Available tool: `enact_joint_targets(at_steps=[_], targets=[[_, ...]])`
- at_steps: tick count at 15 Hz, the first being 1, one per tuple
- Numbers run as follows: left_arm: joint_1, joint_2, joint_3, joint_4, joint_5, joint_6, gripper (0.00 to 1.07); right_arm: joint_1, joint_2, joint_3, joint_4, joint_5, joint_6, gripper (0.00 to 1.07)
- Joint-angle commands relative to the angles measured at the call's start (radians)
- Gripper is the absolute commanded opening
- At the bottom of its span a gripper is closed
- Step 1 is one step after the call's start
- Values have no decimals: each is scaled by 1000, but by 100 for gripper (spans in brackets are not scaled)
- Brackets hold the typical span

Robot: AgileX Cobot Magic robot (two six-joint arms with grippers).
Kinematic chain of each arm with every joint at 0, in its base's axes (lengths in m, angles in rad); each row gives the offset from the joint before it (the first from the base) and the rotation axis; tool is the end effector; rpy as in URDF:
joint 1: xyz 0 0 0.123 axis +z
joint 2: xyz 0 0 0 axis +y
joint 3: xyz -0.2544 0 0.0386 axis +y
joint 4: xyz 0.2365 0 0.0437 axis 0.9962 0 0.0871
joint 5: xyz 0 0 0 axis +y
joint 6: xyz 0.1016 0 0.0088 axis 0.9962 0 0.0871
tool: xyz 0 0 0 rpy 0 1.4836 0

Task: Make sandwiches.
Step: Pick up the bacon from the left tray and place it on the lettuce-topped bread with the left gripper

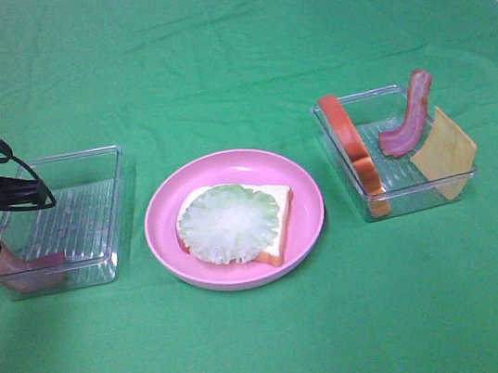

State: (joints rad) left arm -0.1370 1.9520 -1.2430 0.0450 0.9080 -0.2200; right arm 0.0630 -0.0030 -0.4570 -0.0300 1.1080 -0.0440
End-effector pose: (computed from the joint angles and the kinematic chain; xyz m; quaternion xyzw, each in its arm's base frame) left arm 0.3399 -0.0432 0.1221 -0.0280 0.9992 0.0141 0.0234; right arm 0.0244 -0.0012 0.2507 -0.0462 0.8739 -0.0104 0.4839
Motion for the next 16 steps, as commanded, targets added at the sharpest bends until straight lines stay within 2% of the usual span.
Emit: enact_joint_targets(at_steps=[1,9,16], targets=[[1,0,6,-10,5,-6,0,-7,-32,3,-2,-10,-2,97],[1,0,4,-10,24,-17,0,-7,-32,3,-2,-10,-2,97],[1,2,-42,-10,62,-21,0,-7,-32,3,-2,-10,-2,97]])
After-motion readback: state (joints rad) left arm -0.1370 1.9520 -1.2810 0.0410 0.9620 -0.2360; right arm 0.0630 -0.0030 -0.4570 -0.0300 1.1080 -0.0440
